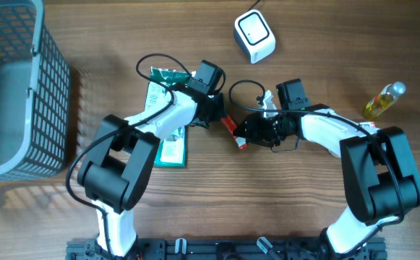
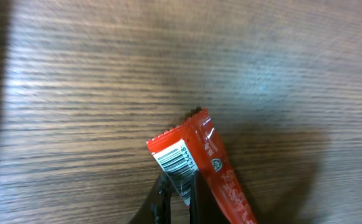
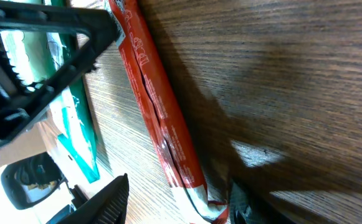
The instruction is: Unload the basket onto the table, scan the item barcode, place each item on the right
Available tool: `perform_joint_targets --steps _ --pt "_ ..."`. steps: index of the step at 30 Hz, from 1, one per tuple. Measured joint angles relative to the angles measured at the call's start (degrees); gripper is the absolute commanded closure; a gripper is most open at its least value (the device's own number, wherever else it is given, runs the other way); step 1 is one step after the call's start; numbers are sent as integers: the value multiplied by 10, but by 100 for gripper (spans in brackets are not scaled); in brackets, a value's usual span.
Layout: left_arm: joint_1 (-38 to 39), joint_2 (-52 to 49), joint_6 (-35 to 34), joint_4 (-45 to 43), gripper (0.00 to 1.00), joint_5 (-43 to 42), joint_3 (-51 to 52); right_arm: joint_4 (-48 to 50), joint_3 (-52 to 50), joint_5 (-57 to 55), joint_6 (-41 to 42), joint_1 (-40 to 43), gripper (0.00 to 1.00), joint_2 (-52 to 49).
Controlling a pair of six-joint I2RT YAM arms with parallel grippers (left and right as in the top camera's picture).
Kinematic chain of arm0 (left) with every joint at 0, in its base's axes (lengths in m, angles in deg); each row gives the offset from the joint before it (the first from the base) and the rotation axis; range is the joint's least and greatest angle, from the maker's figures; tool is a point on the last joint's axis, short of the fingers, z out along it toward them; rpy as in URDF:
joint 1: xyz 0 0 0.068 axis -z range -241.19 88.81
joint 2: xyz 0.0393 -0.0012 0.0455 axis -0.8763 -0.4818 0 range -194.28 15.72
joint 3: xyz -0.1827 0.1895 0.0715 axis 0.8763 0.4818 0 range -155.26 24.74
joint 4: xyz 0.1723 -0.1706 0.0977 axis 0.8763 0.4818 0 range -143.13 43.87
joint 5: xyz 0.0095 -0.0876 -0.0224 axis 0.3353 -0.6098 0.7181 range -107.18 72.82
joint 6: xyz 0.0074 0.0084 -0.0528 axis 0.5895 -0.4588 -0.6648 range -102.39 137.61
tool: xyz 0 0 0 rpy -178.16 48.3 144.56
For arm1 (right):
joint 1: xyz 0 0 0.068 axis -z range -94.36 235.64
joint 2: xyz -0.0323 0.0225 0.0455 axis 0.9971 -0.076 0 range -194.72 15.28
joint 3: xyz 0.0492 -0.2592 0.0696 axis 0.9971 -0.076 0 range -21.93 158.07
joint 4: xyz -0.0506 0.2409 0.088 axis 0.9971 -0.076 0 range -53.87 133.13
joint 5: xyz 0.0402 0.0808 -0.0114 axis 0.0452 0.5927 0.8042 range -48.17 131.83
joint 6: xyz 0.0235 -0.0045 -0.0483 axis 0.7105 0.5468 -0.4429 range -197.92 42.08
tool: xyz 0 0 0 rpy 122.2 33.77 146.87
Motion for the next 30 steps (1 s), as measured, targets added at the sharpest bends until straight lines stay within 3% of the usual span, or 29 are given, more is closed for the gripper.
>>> perform_joint_targets --steps 30 --pt "2 -16 0 -40 96 -37 0 0 0 0 0 0 47 0"
